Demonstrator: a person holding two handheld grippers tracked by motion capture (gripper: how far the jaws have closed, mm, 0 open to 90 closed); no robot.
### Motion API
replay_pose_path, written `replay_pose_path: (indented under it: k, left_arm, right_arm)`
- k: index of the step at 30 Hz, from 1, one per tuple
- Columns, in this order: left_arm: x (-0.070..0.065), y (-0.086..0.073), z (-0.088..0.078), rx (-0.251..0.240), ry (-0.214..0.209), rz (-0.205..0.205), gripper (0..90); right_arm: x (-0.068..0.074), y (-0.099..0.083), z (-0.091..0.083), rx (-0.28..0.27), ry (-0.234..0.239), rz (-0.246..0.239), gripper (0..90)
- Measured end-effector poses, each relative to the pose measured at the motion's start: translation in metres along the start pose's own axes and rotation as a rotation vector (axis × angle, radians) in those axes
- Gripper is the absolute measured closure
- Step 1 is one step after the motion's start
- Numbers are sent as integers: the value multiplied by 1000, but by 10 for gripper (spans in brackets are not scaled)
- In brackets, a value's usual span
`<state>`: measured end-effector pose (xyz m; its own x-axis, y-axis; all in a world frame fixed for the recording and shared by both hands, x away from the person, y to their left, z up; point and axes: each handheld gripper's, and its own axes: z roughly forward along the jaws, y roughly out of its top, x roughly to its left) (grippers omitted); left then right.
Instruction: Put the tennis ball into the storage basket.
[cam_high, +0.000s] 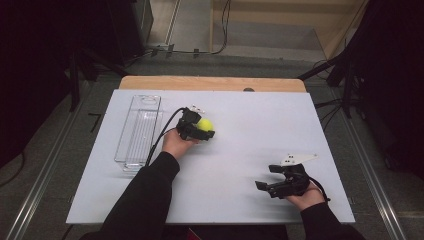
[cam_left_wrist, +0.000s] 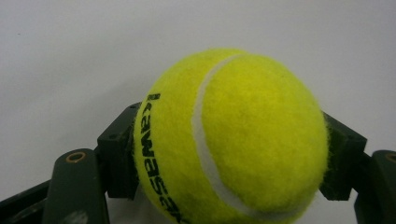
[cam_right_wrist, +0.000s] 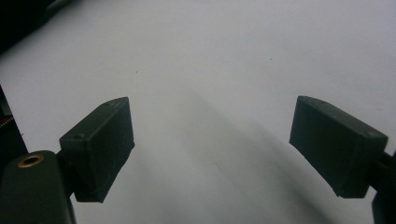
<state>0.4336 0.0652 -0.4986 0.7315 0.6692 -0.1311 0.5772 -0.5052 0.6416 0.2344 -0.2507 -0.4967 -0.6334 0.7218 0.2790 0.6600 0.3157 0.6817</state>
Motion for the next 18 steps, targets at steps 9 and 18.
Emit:
replay_pose_path:
  k: [9,18]
  left_arm:
    - [-4,0,-3,6,-13,0,261]
    - [-9,-1,-12,17,-30,-10,261]
  right_arm:
    - [0,0,0,-2,1,-1,119]
    - [0,0,0,-2,3,-2,119]
